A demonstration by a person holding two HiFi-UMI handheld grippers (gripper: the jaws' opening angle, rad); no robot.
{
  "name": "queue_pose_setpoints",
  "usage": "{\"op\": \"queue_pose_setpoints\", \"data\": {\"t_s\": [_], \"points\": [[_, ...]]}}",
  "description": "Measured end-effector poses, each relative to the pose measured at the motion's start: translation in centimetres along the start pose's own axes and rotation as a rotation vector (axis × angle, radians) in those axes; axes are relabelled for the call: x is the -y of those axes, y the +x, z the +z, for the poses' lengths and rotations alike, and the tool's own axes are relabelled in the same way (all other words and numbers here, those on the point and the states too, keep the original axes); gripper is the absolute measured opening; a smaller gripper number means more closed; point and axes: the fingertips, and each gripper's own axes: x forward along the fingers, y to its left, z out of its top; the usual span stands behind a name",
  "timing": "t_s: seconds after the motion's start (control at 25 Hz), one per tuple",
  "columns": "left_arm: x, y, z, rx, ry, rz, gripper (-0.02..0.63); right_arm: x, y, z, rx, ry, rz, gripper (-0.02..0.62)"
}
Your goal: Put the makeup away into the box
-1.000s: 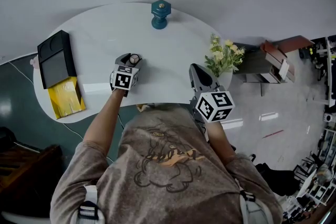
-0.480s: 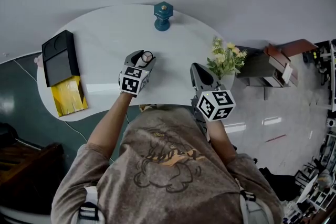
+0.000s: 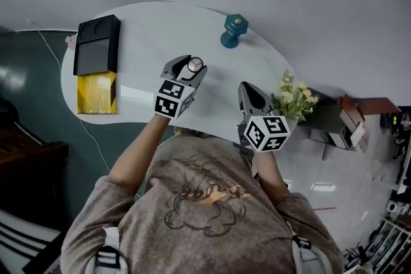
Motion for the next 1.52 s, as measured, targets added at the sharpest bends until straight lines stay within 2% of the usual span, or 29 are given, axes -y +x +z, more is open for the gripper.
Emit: {"op": "queue_pose_setpoints", "data": {"t_s": [0.16,0.48,0.6,0.76,1.08,1.52], "points": [[-2.7,-2.9,0.9,0.028,-0.008,0.1,0.245,-2.0,3.1,-0.1,-0.043,-0.028,0.103,0.003],[-9.6,-12.8,0.5,0.102,-0.11,0.337,0.245,-9.6,7.9,-0.6,-0.119,-0.098,0.308,0.003],[-11.6,-16.1,0.0,0.128,-0.147,0.392,0.245,-12.9,8.9,-1.2,-0.132,-0.13,0.36,0.003],[-13.5,-19.8,-1.2,0.146,-0.16,0.423,0.245,-15.6,9.8,-1.9,-0.138,-0.145,0.364,0.003],[-17.9,-25.9,-2.4,0.168,-0.162,0.432,0.245,-21.3,10.7,-2.9,-0.134,-0.151,0.355,0.003],[-25.0,-30.8,-4.3,0.171,-0.17,0.463,0.245,-24.3,12.9,-2.2,-0.121,-0.186,0.309,0.003]]}}
